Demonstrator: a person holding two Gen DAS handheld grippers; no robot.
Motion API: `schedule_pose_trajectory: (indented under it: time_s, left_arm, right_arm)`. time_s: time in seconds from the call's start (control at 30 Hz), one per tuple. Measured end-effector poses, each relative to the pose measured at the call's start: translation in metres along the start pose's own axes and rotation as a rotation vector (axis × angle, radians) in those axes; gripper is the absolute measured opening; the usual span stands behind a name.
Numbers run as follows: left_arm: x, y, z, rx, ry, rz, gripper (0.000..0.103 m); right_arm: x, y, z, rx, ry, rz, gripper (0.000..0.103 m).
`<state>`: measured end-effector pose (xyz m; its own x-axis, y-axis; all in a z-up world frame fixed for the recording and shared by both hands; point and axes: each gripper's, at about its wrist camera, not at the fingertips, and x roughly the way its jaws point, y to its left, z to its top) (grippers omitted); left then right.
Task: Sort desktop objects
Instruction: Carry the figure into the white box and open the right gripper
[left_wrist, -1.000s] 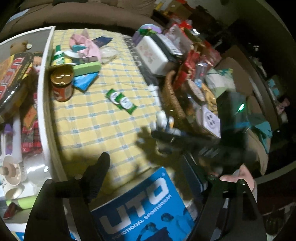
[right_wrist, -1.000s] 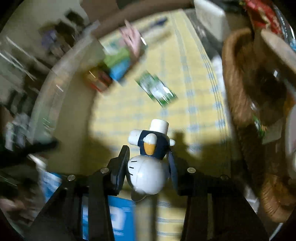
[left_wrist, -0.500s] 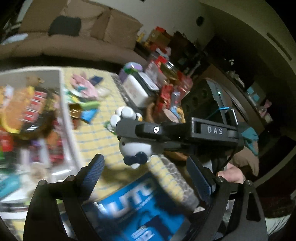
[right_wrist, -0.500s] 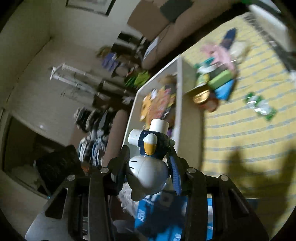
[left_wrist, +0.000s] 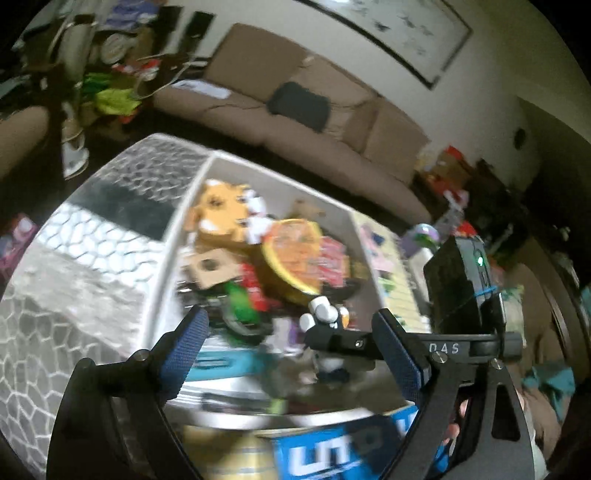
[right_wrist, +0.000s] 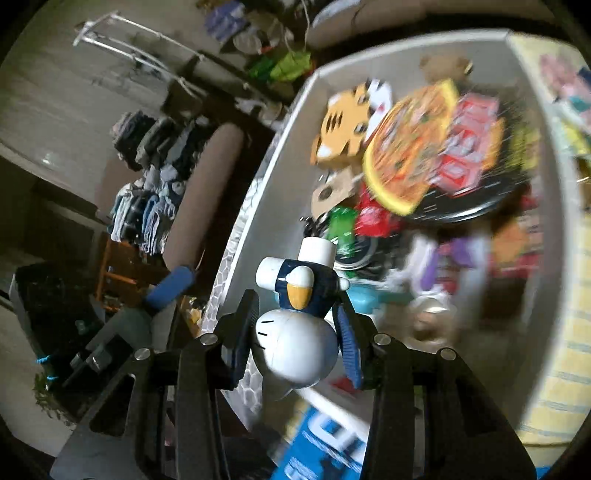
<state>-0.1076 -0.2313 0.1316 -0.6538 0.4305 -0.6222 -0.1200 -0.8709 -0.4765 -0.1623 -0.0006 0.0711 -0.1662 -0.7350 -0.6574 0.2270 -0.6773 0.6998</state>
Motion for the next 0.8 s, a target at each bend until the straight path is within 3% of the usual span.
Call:
schedule_pose_trajectory:
  time_s: [0.3,0.47,0.53,0.6,0.67,0.8]
  left_arm:
    - [0.007,0.039,0.0,-0.096,0.008,-0.034,0.092]
    - [0.001,0.04,-0.004,-0.087,0.007,0.001,0.092]
    - [0.001,0.042,-0.004,-0.1,0.009,-0.017,0.092]
    - [0.002,0.042,-0.004,-0.104,0.013,-0.024,0.092]
    - [0.004,0.039,-0.005,-0.093,0.02,-0.021,0.092]
    - [0.01,0.032,-0.006,-0.072,0.036,-0.029,0.092]
  right_arm:
    - [0.096,-0.003,0.002,0.105,0.094,0.065,0.039]
    - [0.132,-0.003,0.004,0.107,0.142,0.028,0.039]
    - [0.144,-0.002,0.004,0.097,0.182,0.008,0.04]
    - [0.155,-0.002,0.003,0.076,0.22,-0.04,0.041]
    - [0.157,-0.007,0.002,0.084,0.233,-0.056,0.049]
    - [0.137,-0.007,0.001,0.072,0.189,-0.068,0.051]
